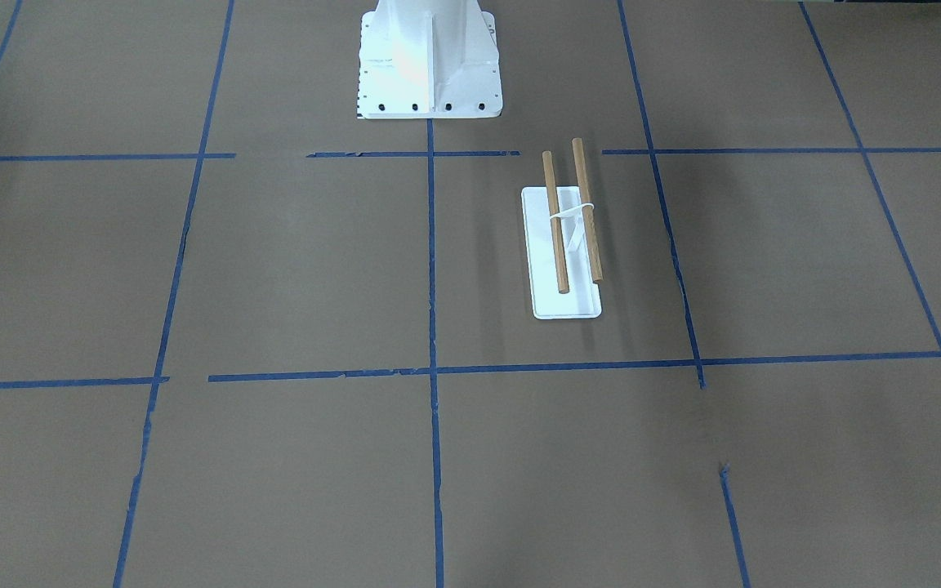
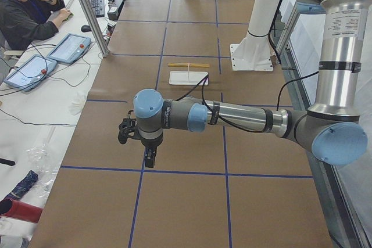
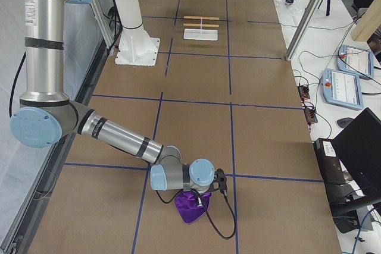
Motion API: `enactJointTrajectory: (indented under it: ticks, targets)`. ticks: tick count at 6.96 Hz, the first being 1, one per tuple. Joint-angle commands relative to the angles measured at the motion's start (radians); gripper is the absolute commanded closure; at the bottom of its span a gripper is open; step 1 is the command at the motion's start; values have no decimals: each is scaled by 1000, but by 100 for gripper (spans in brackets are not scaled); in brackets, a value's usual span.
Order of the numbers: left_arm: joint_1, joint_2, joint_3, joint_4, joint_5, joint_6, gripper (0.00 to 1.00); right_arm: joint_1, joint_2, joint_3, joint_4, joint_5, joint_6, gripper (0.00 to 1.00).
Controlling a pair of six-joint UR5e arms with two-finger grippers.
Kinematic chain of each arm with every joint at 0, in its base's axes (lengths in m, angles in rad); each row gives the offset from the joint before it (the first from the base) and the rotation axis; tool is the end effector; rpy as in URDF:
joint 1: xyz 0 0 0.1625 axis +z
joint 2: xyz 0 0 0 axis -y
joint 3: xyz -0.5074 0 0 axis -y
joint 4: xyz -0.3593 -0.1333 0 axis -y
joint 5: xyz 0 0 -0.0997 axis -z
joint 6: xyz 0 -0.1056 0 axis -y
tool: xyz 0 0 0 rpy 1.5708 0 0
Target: Hang towel on rack
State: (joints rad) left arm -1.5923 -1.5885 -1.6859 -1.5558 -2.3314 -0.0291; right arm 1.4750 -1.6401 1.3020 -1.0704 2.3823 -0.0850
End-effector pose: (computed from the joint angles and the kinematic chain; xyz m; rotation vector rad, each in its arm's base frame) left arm -0.0707 -0.4717 0.6865 0.1092 0.7601 -0.0033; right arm 0.0169 -0.4175 0.8435 0.1493 -0.8124 -0.2363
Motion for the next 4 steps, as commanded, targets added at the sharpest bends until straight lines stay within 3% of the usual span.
enactJointTrajectory:
  ticks: [1, 4]
  targets:
    - [2, -11, -6, -10, 1, 0, 0, 4, 9, 158, -13, 5, 16, 100]
    - [5, -100, -14, -10, 1, -15, 0, 4, 176, 434, -251, 18, 372, 100]
